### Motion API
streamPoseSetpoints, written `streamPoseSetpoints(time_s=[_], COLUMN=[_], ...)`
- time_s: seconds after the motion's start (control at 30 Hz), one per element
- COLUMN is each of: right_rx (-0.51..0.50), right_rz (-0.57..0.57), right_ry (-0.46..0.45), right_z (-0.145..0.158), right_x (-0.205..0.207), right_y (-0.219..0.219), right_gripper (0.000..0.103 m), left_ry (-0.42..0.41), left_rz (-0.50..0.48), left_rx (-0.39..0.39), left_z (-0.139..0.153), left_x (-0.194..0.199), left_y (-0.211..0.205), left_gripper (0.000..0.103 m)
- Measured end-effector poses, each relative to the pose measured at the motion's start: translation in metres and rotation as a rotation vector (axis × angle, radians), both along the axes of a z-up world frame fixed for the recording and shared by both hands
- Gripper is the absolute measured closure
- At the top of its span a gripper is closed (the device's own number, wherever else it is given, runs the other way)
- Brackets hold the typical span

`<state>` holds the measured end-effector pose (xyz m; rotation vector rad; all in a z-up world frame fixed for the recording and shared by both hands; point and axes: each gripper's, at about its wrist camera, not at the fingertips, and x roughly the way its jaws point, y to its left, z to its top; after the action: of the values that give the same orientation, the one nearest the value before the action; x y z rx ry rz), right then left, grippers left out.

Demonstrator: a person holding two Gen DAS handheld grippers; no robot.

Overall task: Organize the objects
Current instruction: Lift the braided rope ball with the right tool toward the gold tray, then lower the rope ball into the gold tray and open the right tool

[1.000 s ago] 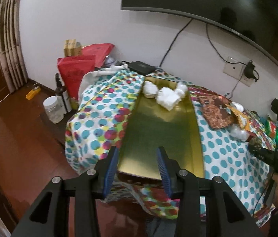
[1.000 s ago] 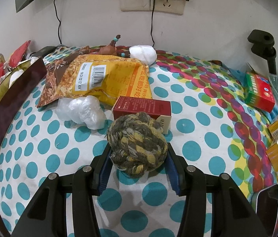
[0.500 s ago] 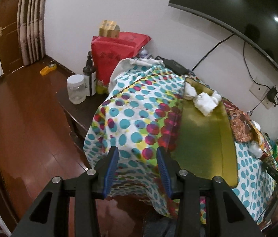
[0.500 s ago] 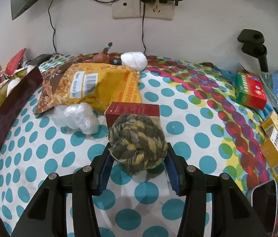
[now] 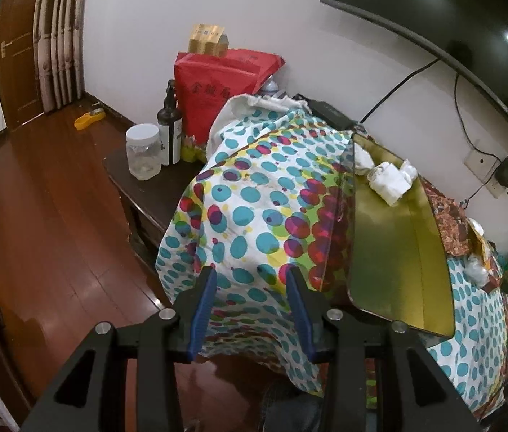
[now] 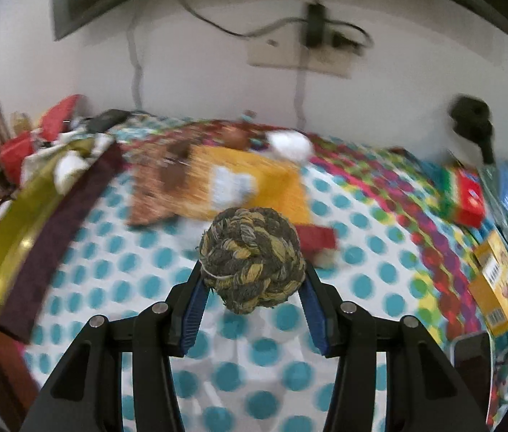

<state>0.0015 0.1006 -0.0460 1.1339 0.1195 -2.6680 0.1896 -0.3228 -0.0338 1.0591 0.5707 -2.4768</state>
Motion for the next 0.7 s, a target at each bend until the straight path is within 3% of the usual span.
streamPoseSetpoints(time_s=[0.23, 0.33, 0.5, 0.7], right_rx=[-0.064, -0.080, -0.038, 0.047], right_rz=[0.238, 0.353, 0.455, 0.448], right_ry=[0.022, -0.025, -0.121, -0.242], right_z=[0.033, 0.036, 0.026, -0.008], right_x=[-0.005, -0.013, -0.031, -0.067], right_y=[-0.109, -0.172, -0.258, -0.327], right_gripper=[0.056, 0.056, 0.056, 0.056], left_ry=[-0.002, -0.004, -0.008, -0.009], left_rz=[0.019, 0.029, 0.043, 0.075], left_rx=[-0.006, -0.030, -0.043, -0.028], left_z=[-0.005, -0.005, -0.011, -0.021], left_x=[0.005, 0.008, 0.014, 0.019], left_y=[-0.009, -0.013, -0.022, -0.036], left_gripper=[0.062, 0.062, 0.062, 0.062])
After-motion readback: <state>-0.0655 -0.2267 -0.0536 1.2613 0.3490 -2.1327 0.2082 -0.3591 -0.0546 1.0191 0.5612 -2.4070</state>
